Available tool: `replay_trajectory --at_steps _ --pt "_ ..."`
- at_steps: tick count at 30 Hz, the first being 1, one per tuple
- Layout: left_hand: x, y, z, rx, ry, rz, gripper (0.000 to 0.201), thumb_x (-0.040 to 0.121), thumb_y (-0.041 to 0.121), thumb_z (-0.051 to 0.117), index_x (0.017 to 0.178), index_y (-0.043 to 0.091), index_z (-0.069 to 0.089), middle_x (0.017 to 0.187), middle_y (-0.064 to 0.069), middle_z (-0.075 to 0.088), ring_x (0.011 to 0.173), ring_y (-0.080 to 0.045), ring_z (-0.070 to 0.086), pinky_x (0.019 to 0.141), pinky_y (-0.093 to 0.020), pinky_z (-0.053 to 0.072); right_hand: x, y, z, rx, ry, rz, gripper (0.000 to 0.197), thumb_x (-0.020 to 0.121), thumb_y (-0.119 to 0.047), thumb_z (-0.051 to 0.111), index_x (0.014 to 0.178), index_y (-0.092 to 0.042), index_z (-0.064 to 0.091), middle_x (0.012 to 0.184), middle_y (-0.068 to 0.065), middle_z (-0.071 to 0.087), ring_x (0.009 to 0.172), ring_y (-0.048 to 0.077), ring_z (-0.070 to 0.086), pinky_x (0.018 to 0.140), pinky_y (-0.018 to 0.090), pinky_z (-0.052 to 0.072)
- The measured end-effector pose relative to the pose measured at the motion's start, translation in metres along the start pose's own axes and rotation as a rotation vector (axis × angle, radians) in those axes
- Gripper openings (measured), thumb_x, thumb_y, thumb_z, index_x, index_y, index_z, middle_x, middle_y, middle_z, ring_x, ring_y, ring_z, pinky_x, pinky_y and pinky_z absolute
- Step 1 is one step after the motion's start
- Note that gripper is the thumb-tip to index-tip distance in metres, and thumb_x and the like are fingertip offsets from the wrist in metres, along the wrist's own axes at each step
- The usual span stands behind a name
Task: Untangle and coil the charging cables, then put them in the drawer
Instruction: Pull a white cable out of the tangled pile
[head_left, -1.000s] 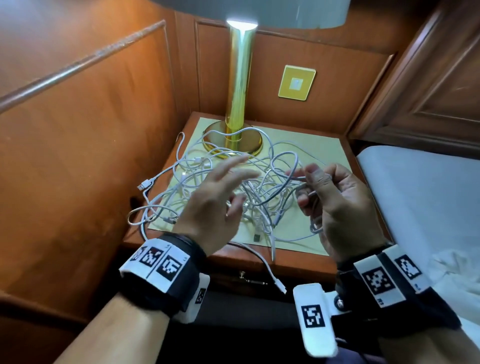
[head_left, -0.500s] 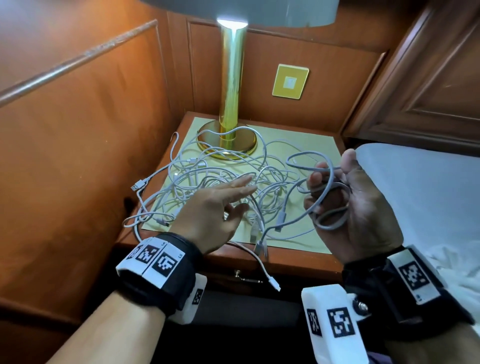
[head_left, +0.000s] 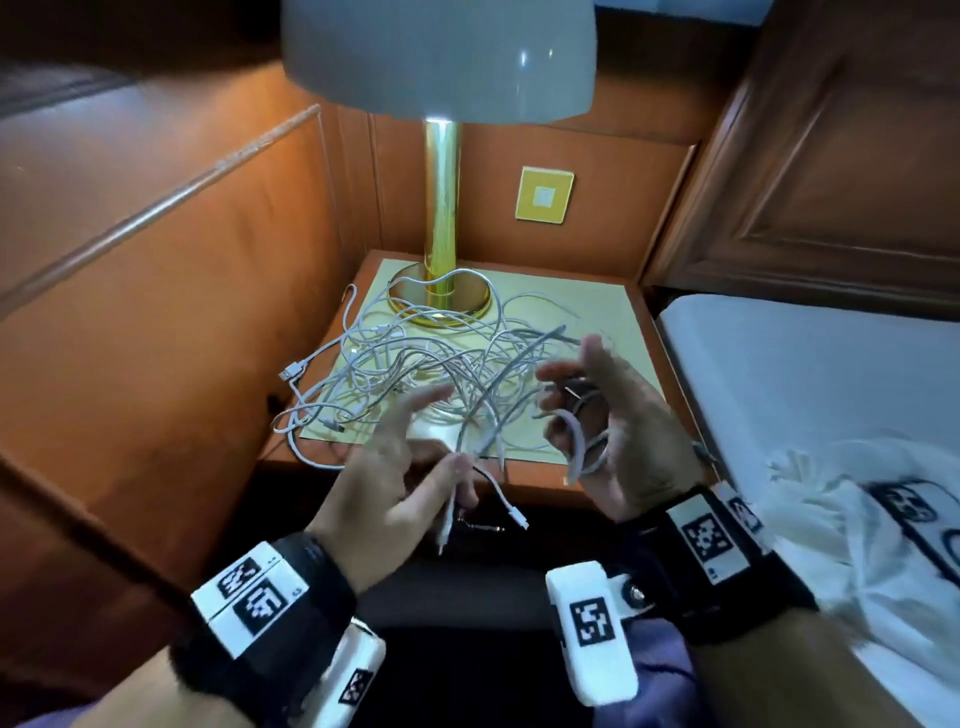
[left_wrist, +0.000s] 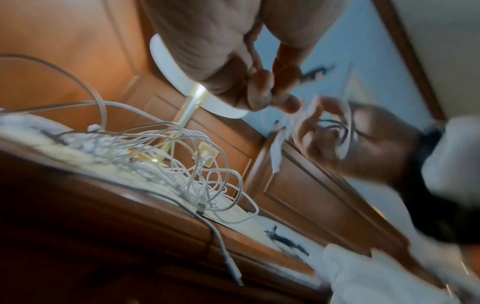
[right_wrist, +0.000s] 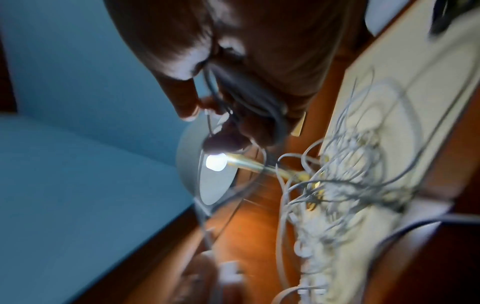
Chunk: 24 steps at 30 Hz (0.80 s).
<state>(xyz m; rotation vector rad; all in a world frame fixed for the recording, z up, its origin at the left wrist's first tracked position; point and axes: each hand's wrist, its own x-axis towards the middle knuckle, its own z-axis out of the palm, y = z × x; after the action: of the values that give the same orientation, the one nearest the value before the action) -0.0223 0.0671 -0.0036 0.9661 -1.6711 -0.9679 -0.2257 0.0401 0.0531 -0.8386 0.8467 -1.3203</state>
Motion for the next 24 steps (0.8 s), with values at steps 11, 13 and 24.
replay_trajectory --at_steps 11,13,24 --pt "-0.090 0.073 0.019 -0.331 0.109 -0.188 0.017 0.092 0.014 0.059 0.099 0.001 0.068 0.084 -0.019 0.073 0.034 -0.015 0.043 0.035 -0.016 0.030 -0.138 0.043 -0.046 -0.908 -0.253 0.201 0.036 0.096 -0.031 0.065 0.128 -0.016 0.065 0.109 -0.005 0.071 0.101 0.007 0.066 0.089 0.023 0.051" --pt "-0.100 0.080 0.027 -0.368 0.085 -0.225 0.024 0.093 0.016 0.057 0.103 -0.001 0.069 0.092 -0.019 0.075 0.039 -0.018 0.053 0.034 -0.019 0.036 -0.152 0.033 -0.044 -1.119 -0.322 0.198 0.045 0.095 -0.037 0.067 0.136 -0.019 0.061 0.123 -0.009 0.068 0.114 0.003 0.062 0.104 0.023 0.046" --pt "-0.100 0.066 0.045 -0.110 0.047 -0.104 0.013 0.096 0.002 0.061 0.098 0.009 0.071 0.082 -0.009 0.075 0.054 -0.020 0.062 0.056 -0.029 0.049 -0.139 0.035 -0.047 -0.691 -0.180 0.235 0.021 0.103 -0.019 0.053 0.121 -0.011 0.062 0.085 0.009 0.075 0.074 0.020 0.070 0.070 0.034 0.055"
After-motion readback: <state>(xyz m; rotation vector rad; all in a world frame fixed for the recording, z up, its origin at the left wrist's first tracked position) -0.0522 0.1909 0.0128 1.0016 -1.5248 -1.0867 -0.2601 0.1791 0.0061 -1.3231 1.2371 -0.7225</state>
